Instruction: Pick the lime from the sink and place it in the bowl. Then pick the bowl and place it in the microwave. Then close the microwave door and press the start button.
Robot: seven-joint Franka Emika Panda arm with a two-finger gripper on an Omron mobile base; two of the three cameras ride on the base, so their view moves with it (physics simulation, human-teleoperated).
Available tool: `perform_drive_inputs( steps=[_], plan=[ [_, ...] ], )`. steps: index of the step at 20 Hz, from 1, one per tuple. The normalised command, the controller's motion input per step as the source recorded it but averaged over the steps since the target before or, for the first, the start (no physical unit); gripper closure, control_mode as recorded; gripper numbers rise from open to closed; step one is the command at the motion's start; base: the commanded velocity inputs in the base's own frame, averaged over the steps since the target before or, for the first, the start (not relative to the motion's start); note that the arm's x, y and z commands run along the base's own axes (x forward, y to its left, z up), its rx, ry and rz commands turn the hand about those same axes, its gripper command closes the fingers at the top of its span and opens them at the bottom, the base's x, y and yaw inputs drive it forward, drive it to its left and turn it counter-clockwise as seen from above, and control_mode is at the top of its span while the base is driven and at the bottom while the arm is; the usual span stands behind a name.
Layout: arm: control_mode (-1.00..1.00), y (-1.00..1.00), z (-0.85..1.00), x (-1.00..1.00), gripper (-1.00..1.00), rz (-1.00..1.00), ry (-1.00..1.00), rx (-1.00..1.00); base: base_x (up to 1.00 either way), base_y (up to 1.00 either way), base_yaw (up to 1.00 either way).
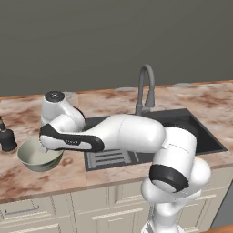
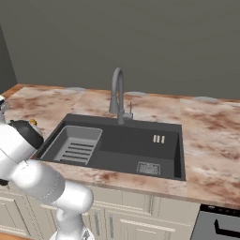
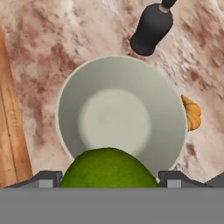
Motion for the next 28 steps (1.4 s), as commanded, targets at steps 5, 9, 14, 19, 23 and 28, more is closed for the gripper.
perform_drive_inputs(
  steps=[5, 9, 14, 19, 23, 28],
  plan=[
    [-1.0, 0.28, -0.28, 0.16, 1.0, -0.02, 0.0, 0.0, 0.0, 0.0, 0.0],
    [-1.0, 0.37, -0.43, 0.34, 1.0, 0.0, 0.01, 0.02, 0.0, 0.0, 0.0],
    [-1.0, 0.31, -0.33, 0.45, 1.0, 0.0, 0.02, 0.02, 0.0, 0.0, 0.0],
    [-1.0, 0.42, -0.18, 0.46, 1.0, -0.01, 0.03, 0.0, 0.0, 0.0, 0.0],
    [-1.0, 0.55, 0.0, 0.37, -1.0, -0.02, 0.05, 0.0, 0.0, 0.0, 0.0],
    [-1.0, 0.6, 0.14, 0.25, -1.0, -0.06, 0.09, -0.03, 0.0, 0.0, 0.0]
  ],
)
